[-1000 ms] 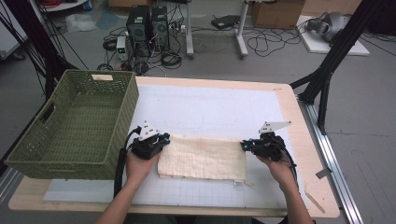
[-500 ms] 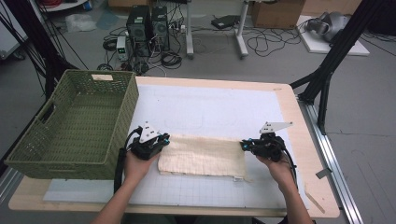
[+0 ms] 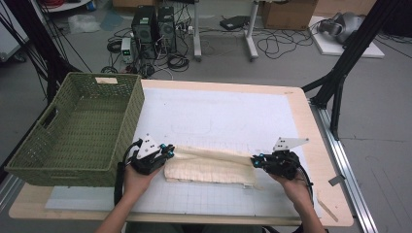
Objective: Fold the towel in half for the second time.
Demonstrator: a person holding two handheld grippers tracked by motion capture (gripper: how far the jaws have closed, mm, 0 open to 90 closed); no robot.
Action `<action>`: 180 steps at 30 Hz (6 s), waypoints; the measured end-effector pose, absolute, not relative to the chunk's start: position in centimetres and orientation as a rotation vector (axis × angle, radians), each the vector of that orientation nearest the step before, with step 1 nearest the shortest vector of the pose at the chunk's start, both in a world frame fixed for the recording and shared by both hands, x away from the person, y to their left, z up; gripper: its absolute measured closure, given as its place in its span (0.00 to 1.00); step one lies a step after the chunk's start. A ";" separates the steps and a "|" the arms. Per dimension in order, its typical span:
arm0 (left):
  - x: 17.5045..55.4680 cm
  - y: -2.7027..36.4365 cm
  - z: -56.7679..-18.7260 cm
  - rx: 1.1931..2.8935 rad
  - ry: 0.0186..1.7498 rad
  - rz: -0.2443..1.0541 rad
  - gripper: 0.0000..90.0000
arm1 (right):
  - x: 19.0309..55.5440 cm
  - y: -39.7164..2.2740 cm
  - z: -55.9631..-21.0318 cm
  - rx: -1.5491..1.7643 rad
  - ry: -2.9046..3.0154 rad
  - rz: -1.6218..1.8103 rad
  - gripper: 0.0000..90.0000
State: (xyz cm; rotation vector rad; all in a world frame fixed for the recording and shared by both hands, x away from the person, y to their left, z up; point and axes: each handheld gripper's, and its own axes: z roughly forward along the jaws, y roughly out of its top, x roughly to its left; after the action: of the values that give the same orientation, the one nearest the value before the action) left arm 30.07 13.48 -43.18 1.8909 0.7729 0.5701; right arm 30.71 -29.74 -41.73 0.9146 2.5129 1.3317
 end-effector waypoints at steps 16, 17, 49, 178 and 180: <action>28.2 14.3 -43.2 1.914 0.717 0.508 0.93 | 28.6 -30.0 -42.3 0.868 2.560 1.333 0.93; 27.9 14.3 -43.3 1.927 0.713 0.497 0.93 | 28.4 -30.0 -42.4 0.866 2.571 1.326 0.93; 26.7 15.3 -44.1 2.028 0.613 0.374 0.93 | 29.5 -26.8 -42.6 0.811 2.734 1.259 0.96; 28.5 13.1 -44.9 2.125 0.658 0.326 0.77 | 28.6 -27.3 -44.0 0.715 2.641 1.154 0.58; 28.5 13.2 -44.9 2.126 0.658 0.323 0.76 | 28.5 -27.2 -44.0 0.717 2.638 1.153 0.57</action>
State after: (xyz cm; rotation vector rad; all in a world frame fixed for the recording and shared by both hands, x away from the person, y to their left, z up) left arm 28.51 13.22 -44.86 2.1264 0.6579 0.3234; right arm 28.53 -27.23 -44.01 0.7171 2.6375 1.1527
